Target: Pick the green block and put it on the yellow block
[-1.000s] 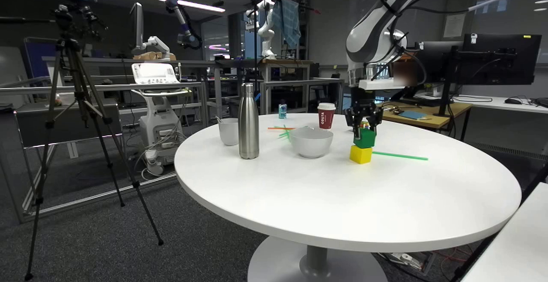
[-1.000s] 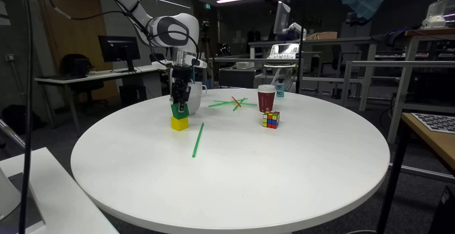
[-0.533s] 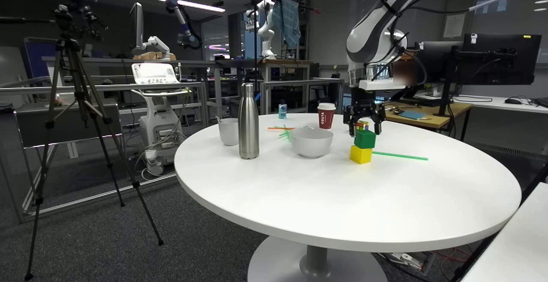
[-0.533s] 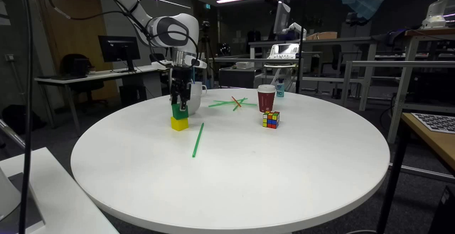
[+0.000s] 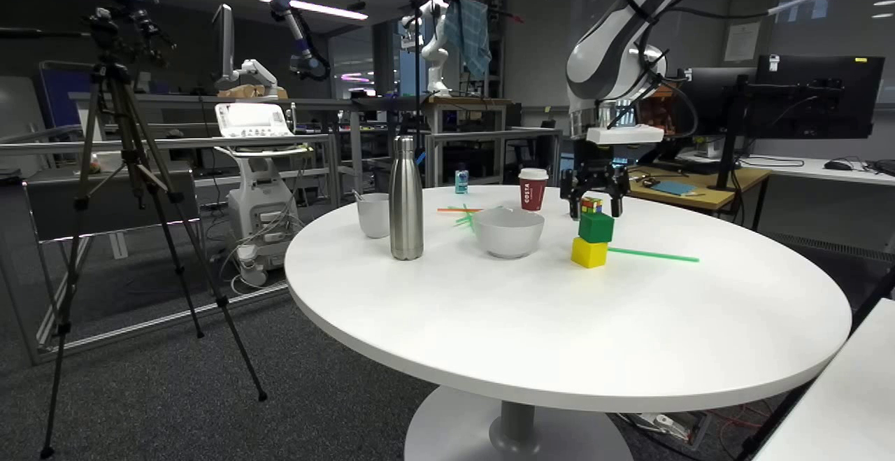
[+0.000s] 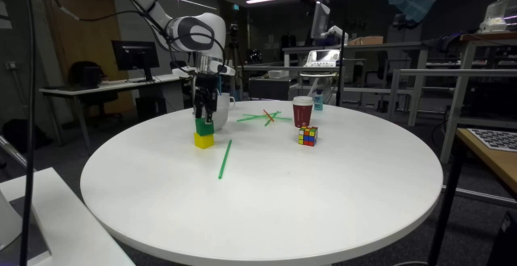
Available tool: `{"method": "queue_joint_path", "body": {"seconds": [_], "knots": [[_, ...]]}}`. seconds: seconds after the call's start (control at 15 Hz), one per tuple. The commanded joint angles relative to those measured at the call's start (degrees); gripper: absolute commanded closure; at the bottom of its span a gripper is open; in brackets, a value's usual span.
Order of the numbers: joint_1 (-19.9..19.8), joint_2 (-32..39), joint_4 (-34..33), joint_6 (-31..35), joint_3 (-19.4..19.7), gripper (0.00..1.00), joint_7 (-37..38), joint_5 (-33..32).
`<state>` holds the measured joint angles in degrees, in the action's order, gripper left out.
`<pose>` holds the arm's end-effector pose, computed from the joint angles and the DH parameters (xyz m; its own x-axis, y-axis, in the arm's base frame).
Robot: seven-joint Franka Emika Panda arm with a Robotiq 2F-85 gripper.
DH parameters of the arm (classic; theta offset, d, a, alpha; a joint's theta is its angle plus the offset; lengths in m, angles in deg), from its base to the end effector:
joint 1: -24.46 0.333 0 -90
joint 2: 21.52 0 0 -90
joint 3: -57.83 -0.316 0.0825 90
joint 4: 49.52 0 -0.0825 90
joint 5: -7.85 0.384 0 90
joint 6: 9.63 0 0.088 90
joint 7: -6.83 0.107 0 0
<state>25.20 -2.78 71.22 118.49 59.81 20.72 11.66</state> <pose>0.5570 -0.0100 0.2453 0.9329 -0.3001 -0.1992 -0.3031 -0.9528 0.0162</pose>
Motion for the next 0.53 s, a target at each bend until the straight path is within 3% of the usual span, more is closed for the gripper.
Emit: {"method": "queue_joint_path", "body": {"seconds": [0.0,0.47], "knots": [[0.3,-5.3,3.3,2.2,0.6,0.0,1.9,-0.3],[0.3,-9.4,3.7,2.6,0.8,0.0,3.5,-1.5]]}}
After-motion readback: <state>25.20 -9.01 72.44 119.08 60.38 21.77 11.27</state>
